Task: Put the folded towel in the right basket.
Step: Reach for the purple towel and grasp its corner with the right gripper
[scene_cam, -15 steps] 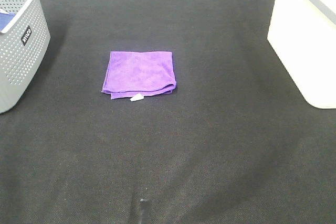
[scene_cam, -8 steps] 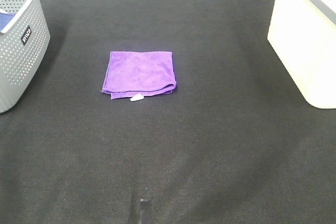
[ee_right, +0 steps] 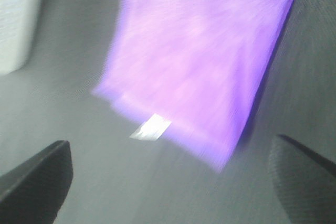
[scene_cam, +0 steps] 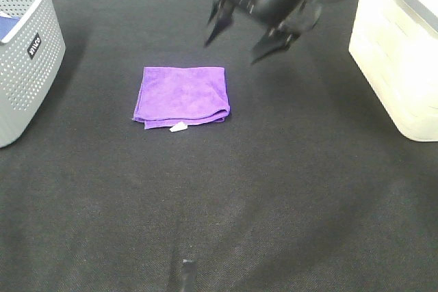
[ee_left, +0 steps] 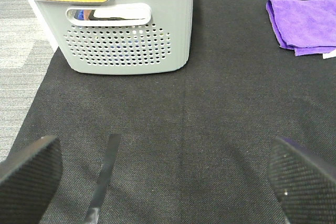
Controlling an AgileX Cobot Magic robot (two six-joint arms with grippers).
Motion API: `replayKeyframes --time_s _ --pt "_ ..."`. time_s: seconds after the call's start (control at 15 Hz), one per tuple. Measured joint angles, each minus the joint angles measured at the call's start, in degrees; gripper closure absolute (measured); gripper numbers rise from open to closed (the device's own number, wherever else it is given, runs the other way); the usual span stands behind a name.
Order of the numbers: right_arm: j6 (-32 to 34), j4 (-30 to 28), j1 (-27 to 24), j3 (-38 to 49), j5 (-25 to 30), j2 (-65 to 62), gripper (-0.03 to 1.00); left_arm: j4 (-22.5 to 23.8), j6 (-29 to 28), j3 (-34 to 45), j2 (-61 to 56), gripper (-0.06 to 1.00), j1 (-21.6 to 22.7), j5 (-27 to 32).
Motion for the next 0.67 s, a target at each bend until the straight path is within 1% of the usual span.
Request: replayKeyframes --time_s 0.07,0.13,0.27,0.4,0.67 --pt "0.11 0.06 0.0 -5.39 -0.06 6.19 0.01 -0.06 0.0 0.0 0.0 -0.04 0.0 0.0" --pt "0.17 0.06 0.0 -8.59 -0.06 9.8 0.01 -0.29 0.0 0.0 0.0 -0.04 0.0 0.0" --pt "0.69 0.23 -0.63 -12.78 0.86 14.73 0.01 -0.69 0.0 0.0 0.0 -0.04 0.0 0.0" --pt "1.55 0.23 -1.95 -14.15 0.92 17.48 0.01 -0.69 0.0 0.0 0.0 -0.04 0.0 0.0" --pt "1.55 2.35 -2.12 -15.13 0.23 18.74 0.01 -0.69 0.0 0.0 0.0 -0.04 0.0 0.0"
